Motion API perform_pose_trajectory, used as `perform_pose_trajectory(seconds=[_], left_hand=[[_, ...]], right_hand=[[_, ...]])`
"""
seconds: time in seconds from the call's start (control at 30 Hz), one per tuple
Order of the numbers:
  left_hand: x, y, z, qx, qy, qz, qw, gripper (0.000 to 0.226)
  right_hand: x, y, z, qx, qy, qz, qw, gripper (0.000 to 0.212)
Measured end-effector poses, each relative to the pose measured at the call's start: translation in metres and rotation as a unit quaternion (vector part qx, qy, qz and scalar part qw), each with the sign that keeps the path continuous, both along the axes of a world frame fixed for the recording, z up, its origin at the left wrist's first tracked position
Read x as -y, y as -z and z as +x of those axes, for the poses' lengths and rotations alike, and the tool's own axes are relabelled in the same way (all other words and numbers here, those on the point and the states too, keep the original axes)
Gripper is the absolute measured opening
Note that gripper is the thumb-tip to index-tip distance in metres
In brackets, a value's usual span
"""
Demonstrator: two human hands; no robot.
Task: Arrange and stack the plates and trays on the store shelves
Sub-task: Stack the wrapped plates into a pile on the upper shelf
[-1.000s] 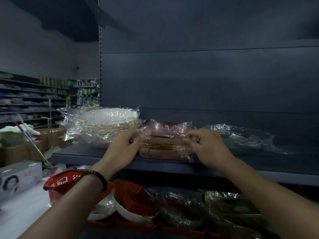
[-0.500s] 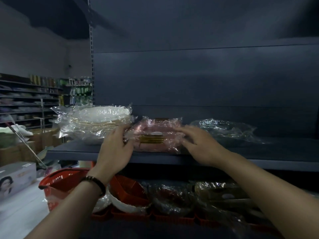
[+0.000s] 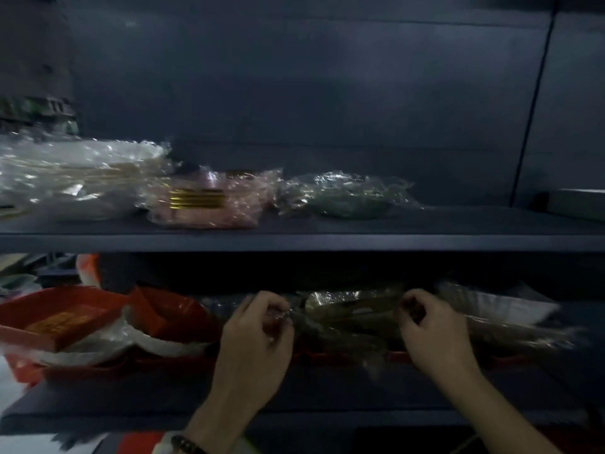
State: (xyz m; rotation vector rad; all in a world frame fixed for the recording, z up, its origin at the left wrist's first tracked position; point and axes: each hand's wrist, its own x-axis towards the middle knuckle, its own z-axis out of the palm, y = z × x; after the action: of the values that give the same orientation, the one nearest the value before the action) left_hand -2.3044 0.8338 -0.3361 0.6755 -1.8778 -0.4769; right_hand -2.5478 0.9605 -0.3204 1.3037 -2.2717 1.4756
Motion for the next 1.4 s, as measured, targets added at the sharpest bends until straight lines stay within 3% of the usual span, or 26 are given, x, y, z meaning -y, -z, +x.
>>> perform_pose_trajectory(seconds=[0.13,0.3,0.43,0.6,0.77,0.97,1.03,1.4], left_hand=[[0.002,0.040,-0.048,0.016,0.049,0.082,0.995,0.032],[0.021,0.071,-0.098,0.037,0.086,0.159,0.983,0.025],[0.040,0.080,-0.123,0.053,0.061,0.141,0.987,0.028],[0.054,0.086,-0.146,0.057,0.065,0.110,0.990,0.029],[0.051,0.090,-0.159,0.080,0.087,0.112,0.987,0.035],[0.047,0.092,-0.163,0.077,0.077,0.128,0.986,0.042],[0.043,0.091,-0.161,0.081,0.082,0.126,0.985,0.047],[0.003,0.068,-0.152,0.091,0.126,0.096,0.983,0.055]], right_hand=[[-0.003,0.053,-0.034,0.071,0.024,0.007,0.997,0.018],[0.025,0.102,-0.041,0.083,0.059,-0.043,0.994,0.038],[0.046,0.113,-0.047,0.061,0.028,-0.016,0.998,0.042],[0.049,0.097,-0.074,0.037,0.095,0.001,0.995,0.057],[0.052,0.087,-0.091,0.037,0.115,0.084,0.989,0.079],[0.057,0.086,-0.093,-0.020,0.128,0.104,0.986,0.070],[0.052,0.085,-0.089,-0.043,0.095,0.072,0.992,0.072],[0.027,0.069,-0.028,-0.163,-0.004,-0.068,0.984,0.033]])
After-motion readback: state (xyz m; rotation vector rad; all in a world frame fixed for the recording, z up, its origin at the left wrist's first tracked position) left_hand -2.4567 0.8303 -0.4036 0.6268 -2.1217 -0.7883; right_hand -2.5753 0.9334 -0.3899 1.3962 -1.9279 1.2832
